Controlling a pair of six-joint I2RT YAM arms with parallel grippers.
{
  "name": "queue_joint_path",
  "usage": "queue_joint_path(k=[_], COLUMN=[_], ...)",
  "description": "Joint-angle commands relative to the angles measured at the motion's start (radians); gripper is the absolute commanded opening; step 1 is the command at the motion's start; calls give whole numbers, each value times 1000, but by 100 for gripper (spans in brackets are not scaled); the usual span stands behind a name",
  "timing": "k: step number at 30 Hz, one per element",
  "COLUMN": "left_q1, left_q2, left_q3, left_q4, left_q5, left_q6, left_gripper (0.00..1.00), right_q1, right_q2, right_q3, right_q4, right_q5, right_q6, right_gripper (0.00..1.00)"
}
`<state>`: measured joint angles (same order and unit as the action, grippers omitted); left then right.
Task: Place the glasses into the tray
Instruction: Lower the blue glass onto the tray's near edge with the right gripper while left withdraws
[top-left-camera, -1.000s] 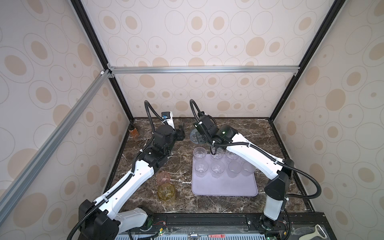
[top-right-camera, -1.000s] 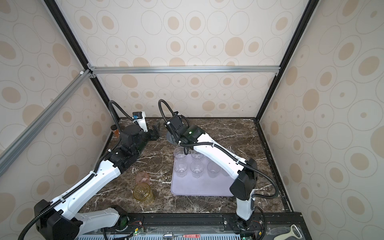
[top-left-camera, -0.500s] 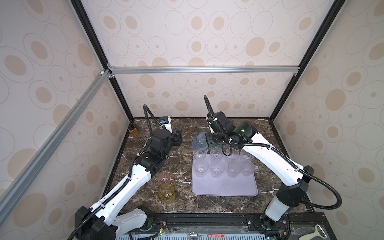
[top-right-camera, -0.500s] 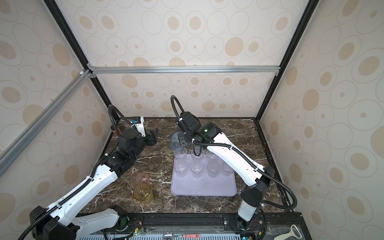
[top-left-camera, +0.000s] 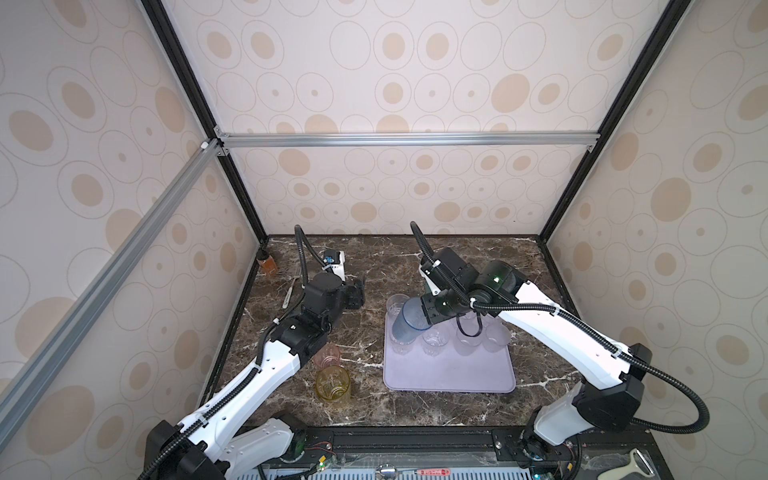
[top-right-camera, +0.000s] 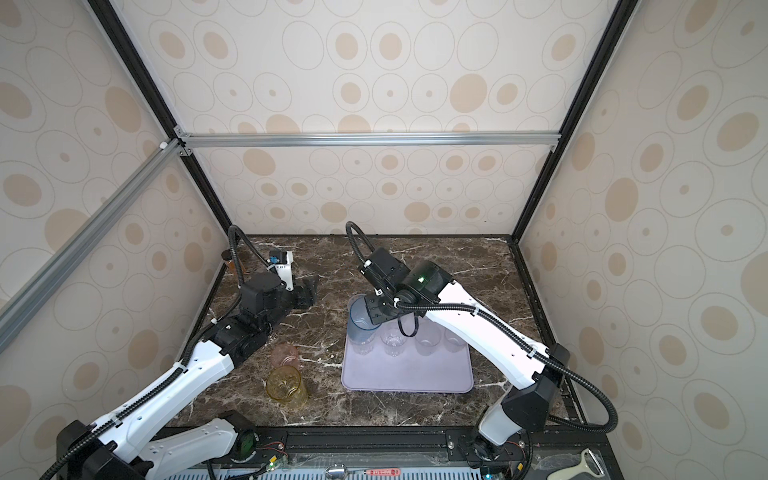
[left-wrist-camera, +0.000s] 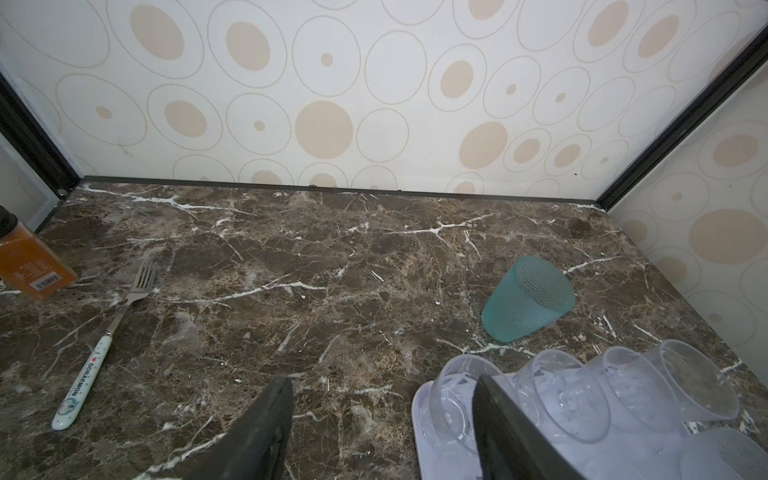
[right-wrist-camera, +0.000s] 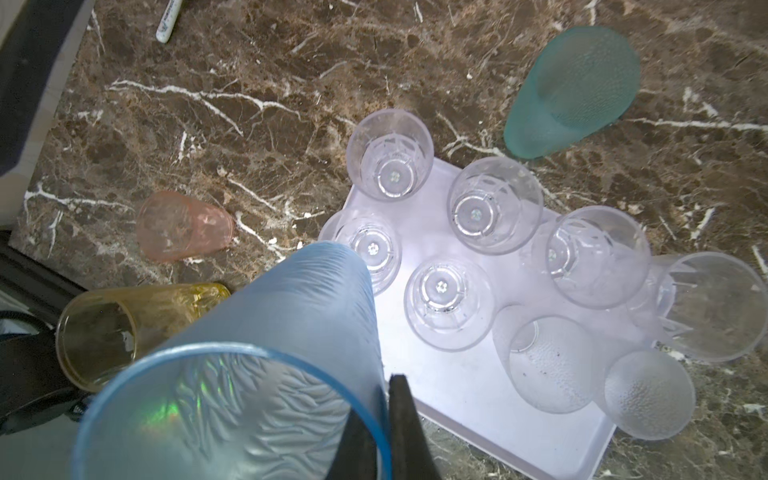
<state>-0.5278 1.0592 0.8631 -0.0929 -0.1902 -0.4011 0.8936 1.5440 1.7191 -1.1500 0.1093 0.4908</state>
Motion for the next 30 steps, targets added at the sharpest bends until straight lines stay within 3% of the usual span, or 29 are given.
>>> queue_joint_path(k=[1,13,30], left_q1=[-15,-48,-67], left_q2=[-18,-7,26], left_q3=[-7,-50,-64], left_q4=[-3,22,45], left_q5=[2,9,12], left_q6=[-20,-36,-24], left_gripper=[68,69,69], right_q1=[25,93,149], right_q2=[-42,-33,129], right_q3=[-24,-161,-246], right_q4=[-34,18,114], right_q5=[-10,-62,73], right_q6=[52,94,96], right_gripper=[0,0,0])
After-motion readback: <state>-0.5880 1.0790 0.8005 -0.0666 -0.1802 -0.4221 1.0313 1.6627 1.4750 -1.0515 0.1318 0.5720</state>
